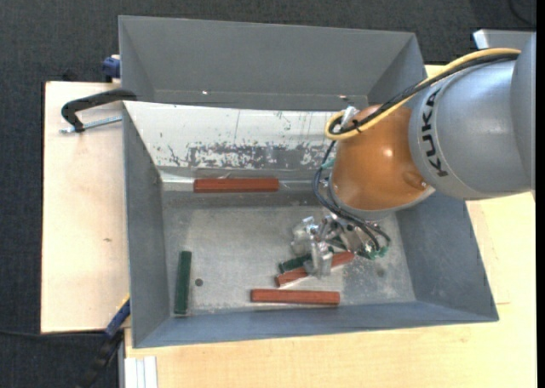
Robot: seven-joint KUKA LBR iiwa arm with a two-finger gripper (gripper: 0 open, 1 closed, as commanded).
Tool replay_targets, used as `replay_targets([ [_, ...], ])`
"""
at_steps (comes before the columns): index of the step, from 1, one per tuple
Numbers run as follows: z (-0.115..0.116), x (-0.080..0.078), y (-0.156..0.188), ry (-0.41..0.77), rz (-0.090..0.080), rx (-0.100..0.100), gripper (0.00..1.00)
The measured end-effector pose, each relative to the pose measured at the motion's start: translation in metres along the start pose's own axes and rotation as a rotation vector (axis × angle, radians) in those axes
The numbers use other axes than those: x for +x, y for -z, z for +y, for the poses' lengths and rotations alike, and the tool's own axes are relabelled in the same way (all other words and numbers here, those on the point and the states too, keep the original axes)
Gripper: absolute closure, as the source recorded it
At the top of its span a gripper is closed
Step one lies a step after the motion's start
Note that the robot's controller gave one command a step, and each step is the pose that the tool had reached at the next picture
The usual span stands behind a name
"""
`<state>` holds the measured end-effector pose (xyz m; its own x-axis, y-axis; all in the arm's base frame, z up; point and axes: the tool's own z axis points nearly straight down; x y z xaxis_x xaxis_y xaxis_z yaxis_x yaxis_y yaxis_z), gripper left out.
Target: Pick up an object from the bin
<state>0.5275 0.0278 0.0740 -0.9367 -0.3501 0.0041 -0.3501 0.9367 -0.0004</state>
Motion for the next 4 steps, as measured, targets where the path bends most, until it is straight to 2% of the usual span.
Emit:
replay_targets([
  [1, -0.001, -0.004, 0.028, -0.022, -0.007, -0.001, 1.00],
  [2, 0.003, -0.007, 0.049, -0.049, -0.007, -0.001, 0.00],
  [3, 0.005, -0.008, 0.040, -0.059, -0.006, -0.002, 0.00],
  [4, -0.019, 0.040, -0.002, -0.031, -0.005, -0.001, 1.00],
])
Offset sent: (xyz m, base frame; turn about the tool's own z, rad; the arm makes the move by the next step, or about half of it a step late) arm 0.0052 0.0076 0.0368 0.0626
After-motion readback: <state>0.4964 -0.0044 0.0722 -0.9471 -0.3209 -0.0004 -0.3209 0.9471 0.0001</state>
